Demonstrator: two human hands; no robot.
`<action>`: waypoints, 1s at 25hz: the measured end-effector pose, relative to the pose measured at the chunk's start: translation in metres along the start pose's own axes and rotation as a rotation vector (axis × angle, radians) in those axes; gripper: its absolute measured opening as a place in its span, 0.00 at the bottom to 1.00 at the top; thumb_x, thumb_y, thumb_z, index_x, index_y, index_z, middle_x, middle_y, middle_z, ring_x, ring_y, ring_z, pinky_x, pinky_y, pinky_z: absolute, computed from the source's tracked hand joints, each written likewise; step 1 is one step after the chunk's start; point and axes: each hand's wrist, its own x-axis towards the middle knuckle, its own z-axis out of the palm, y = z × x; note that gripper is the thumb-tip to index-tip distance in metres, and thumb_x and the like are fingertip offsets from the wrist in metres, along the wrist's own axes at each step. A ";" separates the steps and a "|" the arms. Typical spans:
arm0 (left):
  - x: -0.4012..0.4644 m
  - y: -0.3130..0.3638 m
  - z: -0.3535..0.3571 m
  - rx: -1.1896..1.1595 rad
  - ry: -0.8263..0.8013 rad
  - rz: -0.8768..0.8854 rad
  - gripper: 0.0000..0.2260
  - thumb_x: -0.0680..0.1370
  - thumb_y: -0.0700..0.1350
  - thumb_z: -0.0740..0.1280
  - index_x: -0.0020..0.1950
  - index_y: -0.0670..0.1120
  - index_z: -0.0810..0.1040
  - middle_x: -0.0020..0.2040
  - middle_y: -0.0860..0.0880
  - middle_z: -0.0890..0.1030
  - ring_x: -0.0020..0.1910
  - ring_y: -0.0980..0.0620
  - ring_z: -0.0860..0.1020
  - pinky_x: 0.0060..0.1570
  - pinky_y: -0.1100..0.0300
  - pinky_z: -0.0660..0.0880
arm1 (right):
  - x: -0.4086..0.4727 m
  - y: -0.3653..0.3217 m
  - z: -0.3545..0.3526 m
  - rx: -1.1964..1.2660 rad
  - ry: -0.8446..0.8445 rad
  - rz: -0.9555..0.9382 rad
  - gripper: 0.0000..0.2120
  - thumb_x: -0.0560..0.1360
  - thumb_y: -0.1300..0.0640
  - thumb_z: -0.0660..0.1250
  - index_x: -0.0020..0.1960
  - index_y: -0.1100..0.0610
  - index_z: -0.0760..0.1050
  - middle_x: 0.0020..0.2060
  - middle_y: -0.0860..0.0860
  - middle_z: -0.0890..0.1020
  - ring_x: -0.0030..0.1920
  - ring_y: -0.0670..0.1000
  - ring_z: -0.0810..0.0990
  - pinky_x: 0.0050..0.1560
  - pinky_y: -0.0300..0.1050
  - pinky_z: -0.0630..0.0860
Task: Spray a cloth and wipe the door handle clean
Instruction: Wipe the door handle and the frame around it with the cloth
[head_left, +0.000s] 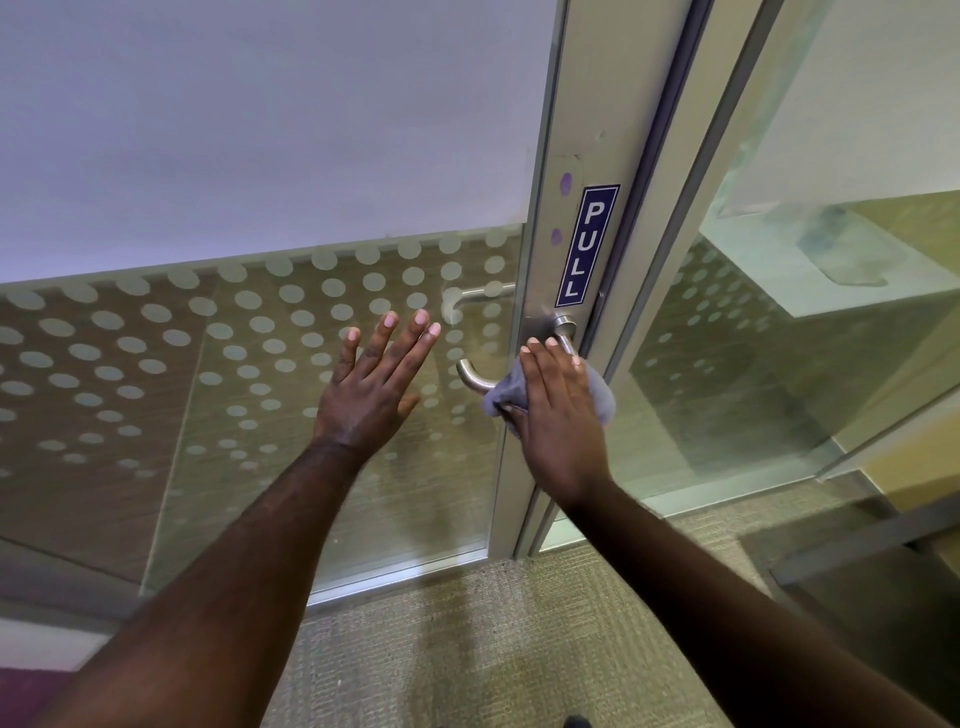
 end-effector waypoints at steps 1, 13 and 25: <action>0.000 0.000 0.000 -0.006 0.003 -0.001 0.49 0.70 0.51 0.76 0.79 0.50 0.45 0.79 0.49 0.51 0.78 0.49 0.44 0.74 0.43 0.49 | 0.002 -0.009 -0.001 0.001 -0.009 0.009 0.27 0.77 0.58 0.67 0.72 0.65 0.64 0.71 0.61 0.70 0.74 0.60 0.63 0.74 0.56 0.53; -0.001 -0.002 0.010 0.011 0.054 0.000 0.49 0.71 0.51 0.75 0.81 0.52 0.42 0.80 0.53 0.45 0.79 0.51 0.40 0.76 0.48 0.40 | 0.038 -0.073 0.000 -0.189 -0.112 0.191 0.27 0.80 0.41 0.52 0.61 0.64 0.73 0.56 0.61 0.79 0.59 0.58 0.76 0.67 0.55 0.65; -0.001 -0.002 0.009 0.027 0.009 -0.002 0.52 0.70 0.53 0.75 0.80 0.52 0.40 0.80 0.54 0.42 0.79 0.51 0.37 0.76 0.49 0.37 | 0.024 -0.039 0.003 -0.091 -0.005 0.051 0.23 0.76 0.39 0.63 0.58 0.57 0.75 0.50 0.53 0.81 0.53 0.54 0.75 0.64 0.52 0.67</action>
